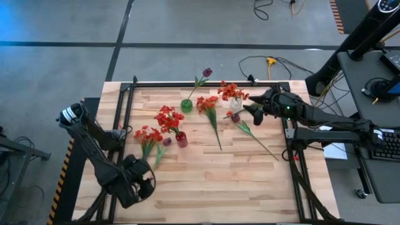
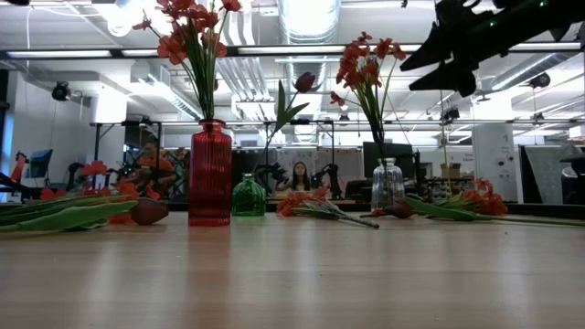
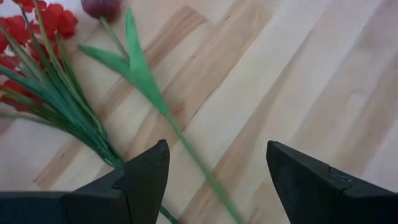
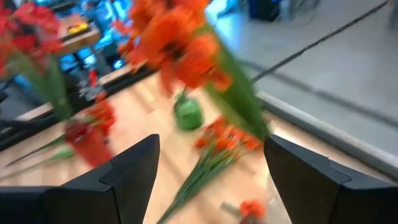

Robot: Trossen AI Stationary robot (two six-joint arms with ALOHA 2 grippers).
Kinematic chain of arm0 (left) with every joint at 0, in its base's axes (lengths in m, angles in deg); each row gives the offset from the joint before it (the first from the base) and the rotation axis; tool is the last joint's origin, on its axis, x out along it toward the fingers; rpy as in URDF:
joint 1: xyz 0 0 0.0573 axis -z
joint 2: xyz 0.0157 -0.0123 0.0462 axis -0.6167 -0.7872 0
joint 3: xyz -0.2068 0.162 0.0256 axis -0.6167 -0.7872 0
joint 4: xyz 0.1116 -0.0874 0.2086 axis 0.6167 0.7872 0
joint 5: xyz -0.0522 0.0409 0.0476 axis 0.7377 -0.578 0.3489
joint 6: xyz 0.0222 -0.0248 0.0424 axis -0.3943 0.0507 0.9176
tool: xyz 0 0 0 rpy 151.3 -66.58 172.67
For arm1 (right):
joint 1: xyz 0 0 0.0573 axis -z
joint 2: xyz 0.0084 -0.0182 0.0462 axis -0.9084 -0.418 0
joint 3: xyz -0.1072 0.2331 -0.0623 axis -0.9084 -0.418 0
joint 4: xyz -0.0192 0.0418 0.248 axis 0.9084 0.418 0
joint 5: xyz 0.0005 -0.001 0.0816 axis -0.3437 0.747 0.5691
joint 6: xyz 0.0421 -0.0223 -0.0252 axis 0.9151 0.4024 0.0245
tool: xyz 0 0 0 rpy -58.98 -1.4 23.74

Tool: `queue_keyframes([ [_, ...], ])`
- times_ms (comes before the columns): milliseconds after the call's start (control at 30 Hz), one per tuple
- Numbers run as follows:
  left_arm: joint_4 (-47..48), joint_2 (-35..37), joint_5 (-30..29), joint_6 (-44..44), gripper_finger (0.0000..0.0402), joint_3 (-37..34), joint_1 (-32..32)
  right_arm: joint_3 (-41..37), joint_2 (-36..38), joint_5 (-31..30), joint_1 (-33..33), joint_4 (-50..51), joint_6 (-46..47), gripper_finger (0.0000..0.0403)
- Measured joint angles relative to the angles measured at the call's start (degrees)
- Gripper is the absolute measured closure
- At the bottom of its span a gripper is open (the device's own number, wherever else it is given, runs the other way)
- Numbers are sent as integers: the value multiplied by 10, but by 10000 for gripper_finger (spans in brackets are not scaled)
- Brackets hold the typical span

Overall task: Sort flowers into vase by color
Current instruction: Put the bottom dark red tulip into the green vase

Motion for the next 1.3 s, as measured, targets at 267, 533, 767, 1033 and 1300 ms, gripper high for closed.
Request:
queue_keyframes([
  [267,-1,-69,24,-1,151,1,-1,48,-3,4,-36,155,95,138],
  [533,-70,-85,24,-6,151,1,-1,59,-24,9,-77,272,174,150],
  [767,-152,-75,24,0,151,1,-1,56,-68,9,-106,319,201,152],
  [1033,-125,-75,51,-5,151,1,0,55,-125,13,-135,366,234,154],
  [1300,-89,-75,49,-33,151,1,-1,55,-152,13,-155,374,251,156],
])
